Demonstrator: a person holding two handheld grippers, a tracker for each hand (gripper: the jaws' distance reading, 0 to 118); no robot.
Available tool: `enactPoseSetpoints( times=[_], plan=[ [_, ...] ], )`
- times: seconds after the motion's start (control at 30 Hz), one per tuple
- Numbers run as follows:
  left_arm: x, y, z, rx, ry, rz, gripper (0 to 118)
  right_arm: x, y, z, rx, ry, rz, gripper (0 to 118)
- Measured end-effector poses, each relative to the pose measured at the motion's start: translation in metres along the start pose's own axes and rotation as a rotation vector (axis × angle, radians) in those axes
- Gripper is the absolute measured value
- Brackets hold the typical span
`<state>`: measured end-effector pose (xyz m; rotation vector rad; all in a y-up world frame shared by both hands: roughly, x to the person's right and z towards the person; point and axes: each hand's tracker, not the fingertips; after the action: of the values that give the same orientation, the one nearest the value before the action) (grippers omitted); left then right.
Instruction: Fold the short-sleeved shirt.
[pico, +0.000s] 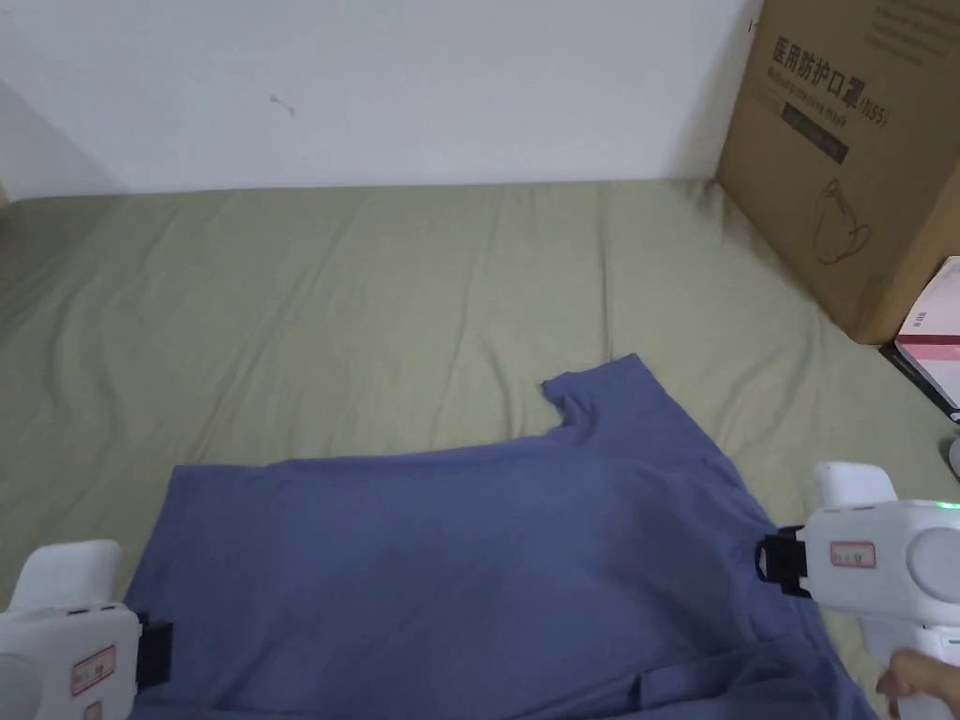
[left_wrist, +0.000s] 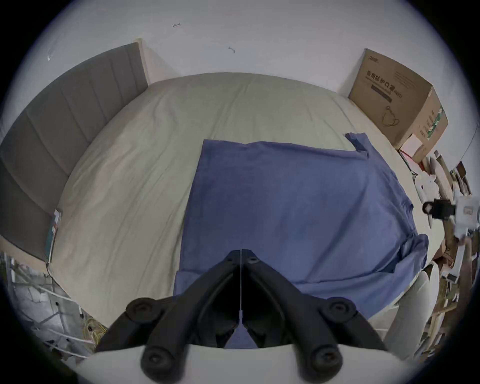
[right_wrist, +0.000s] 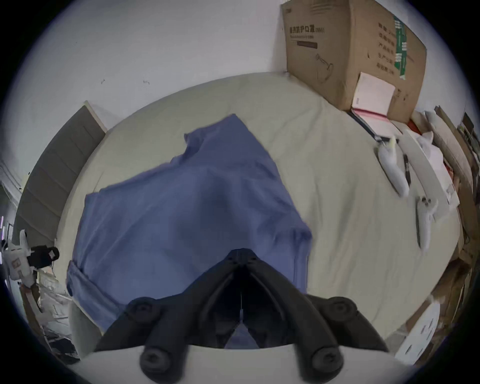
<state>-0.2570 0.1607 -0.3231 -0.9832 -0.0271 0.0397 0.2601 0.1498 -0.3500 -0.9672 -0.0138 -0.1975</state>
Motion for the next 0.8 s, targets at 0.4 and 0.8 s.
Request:
enactPoseSetpoints(
  times=[0.4, 0.8],
  plan=[
    [0.017, 0.037, -0.059, -0.076, 0.025, -0.052, 0, 0.027, 0.148, -0.165, -0.121, -0.101, 0.052, 90],
    [0.016, 0.041, -0.060, -0.097, 0.012, -0.033, 0, 0.028, 0.145, -0.169, -0.165, -0.088, 0.070, 0]
  ],
)
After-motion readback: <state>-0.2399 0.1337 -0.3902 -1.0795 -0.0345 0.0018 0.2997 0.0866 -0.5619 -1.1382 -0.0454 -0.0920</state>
